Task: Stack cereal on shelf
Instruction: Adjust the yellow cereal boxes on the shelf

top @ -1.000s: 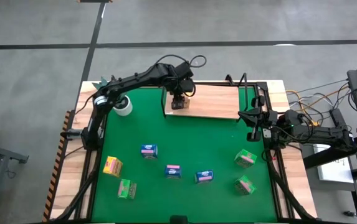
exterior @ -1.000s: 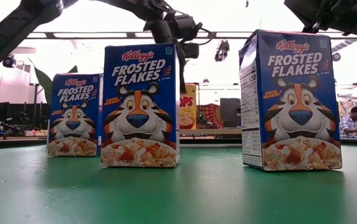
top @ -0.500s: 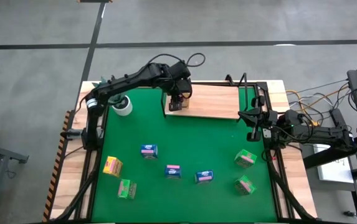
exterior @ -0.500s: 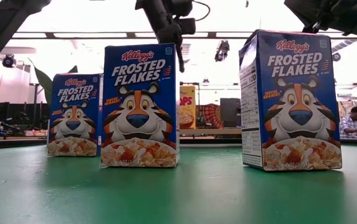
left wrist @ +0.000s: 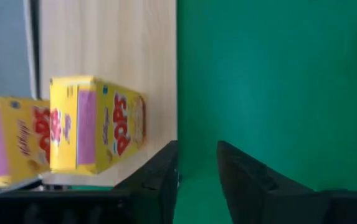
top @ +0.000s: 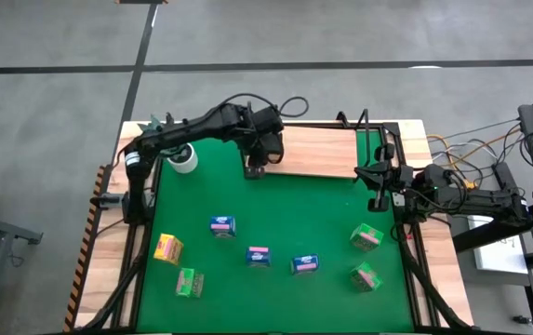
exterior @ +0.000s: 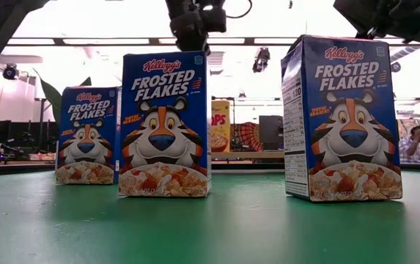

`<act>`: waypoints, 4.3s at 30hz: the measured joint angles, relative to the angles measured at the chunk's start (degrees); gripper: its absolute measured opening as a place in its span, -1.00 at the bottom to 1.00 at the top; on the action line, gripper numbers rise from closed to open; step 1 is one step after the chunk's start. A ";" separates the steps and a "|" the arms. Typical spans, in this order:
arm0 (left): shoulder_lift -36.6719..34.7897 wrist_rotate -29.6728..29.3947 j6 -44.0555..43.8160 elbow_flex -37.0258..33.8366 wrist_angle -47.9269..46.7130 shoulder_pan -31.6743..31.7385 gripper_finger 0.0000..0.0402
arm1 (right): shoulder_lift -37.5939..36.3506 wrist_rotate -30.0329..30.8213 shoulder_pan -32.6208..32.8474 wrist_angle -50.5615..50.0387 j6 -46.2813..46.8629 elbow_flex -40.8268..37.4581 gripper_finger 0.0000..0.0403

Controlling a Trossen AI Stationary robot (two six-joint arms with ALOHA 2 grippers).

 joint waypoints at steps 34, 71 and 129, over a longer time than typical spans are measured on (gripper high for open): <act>-3.93 -12.00 -1.40 -19.04 29.79 3.76 -0.81 | 0.00 0.02 0.00 -0.06 -1.12 0.00 -0.96; -1.86 -16.70 -2.73 -19.86 38.86 4.55 -0.81 | 0.02 0.04 -0.02 -0.08 -1.14 0.00 -0.96; 0.26 -7.93 2.09 -12.76 28.96 16.61 -0.81 | 0.02 0.04 -0.02 -0.30 -1.60 0.00 -0.96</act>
